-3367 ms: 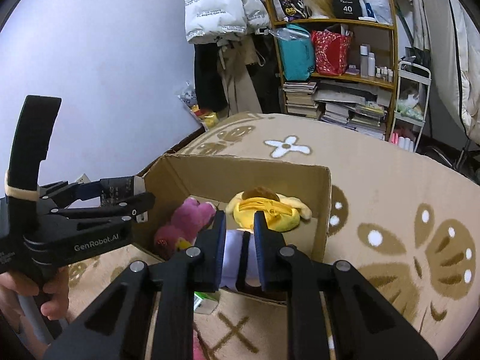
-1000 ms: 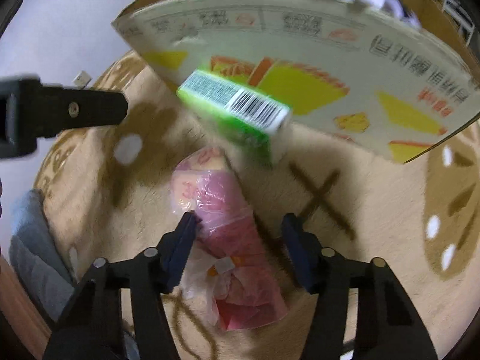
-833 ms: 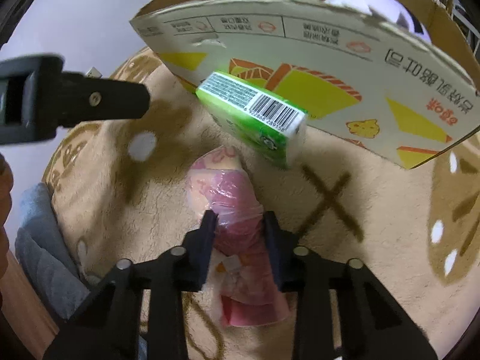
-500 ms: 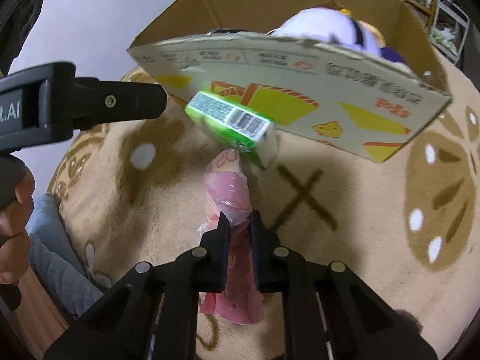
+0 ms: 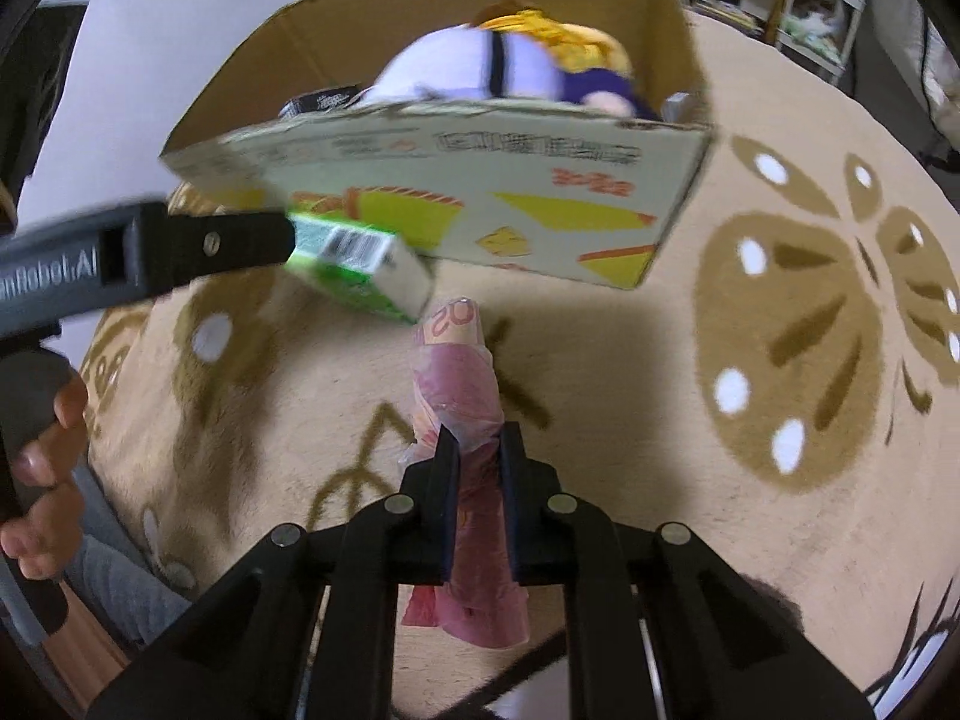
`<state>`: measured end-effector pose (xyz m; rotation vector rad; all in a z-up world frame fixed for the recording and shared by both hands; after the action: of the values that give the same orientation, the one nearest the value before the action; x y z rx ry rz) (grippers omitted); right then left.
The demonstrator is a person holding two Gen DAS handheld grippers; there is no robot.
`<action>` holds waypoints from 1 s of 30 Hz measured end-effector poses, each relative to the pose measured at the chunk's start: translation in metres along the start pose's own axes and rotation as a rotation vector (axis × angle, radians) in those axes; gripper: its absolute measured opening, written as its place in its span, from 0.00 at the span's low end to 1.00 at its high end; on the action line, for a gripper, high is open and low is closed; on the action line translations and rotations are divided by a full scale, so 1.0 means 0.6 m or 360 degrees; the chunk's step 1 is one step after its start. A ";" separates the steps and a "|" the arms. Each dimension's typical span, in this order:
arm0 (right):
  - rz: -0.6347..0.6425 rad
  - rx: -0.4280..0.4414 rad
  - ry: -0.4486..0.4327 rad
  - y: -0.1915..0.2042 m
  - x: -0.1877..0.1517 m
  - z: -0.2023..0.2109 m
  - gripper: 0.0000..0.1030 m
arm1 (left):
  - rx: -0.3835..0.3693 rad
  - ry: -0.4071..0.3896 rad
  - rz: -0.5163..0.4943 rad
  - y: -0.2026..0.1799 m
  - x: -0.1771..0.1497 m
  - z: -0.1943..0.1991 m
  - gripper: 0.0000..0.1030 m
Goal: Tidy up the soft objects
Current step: 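Grasp the green tissue pack with the left gripper while the right holds the pink bundle, then carry the green tissue pack and pink bundle over the box with both grippers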
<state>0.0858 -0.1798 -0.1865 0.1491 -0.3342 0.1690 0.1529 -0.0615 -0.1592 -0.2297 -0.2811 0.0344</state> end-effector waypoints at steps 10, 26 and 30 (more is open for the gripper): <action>-0.0069 -0.0055 -0.0108 -0.038 0.004 0.033 0.13 | 0.0007 0.0040 -0.0012 -0.024 -0.003 -0.038 0.99; -0.0091 -0.0077 -0.0202 -0.045 0.012 0.047 0.13 | 0.0024 -0.0007 -0.0084 -0.056 -0.030 -0.063 0.70; -0.0075 -0.0086 -0.0244 -0.040 0.015 0.062 0.12 | 0.0023 -0.0034 -0.0081 -0.052 -0.038 -0.056 0.70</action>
<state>0.0871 -0.2086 -0.1515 0.1162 -0.4869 0.1022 0.1406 -0.1010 -0.1896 -0.2078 -0.3079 -0.0118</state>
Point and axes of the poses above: each gripper's, at about its wrist camera, not at the fingertips, and z roughly against the way its jaws point, y to its left, x to its top, the point moved 3 cm from there along -z, roughly the way its jaws point, and after that the axes turned 13 degrees about z, right-handed, at the moved point
